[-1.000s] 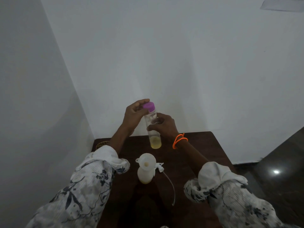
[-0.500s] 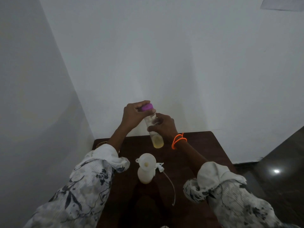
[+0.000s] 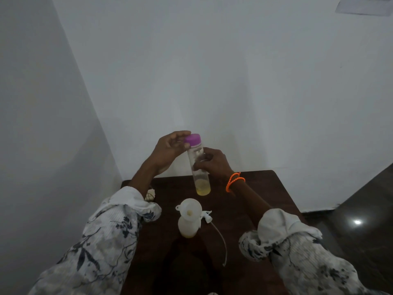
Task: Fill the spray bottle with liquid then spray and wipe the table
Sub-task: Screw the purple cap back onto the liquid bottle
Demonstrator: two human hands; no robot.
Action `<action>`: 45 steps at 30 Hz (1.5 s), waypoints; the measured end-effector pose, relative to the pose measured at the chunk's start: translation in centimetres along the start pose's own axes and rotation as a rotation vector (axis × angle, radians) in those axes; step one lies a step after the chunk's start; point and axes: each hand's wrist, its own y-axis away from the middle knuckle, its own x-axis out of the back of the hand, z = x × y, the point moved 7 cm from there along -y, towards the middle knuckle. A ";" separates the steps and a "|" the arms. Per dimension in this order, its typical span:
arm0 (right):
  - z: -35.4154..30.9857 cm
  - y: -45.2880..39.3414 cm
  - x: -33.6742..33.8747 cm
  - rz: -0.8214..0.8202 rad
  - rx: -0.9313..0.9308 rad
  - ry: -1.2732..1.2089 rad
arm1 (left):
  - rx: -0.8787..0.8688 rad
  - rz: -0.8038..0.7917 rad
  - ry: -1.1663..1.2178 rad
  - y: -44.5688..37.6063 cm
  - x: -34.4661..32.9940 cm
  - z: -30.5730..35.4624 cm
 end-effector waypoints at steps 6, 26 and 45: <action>0.1 -0.1 0.0 0.017 -0.006 0.028 | 0.057 -0.010 0.051 0.0 -1.1 0.0; -0.6 -0.5 0.0 0.033 -0.041 -0.051 | 0.041 0.116 0.103 0.2 -2.0 0.8; -1.2 -0.2 0.5 0.051 -0.013 -0.107 | 0.037 0.068 0.044 -0.3 -3.2 1.3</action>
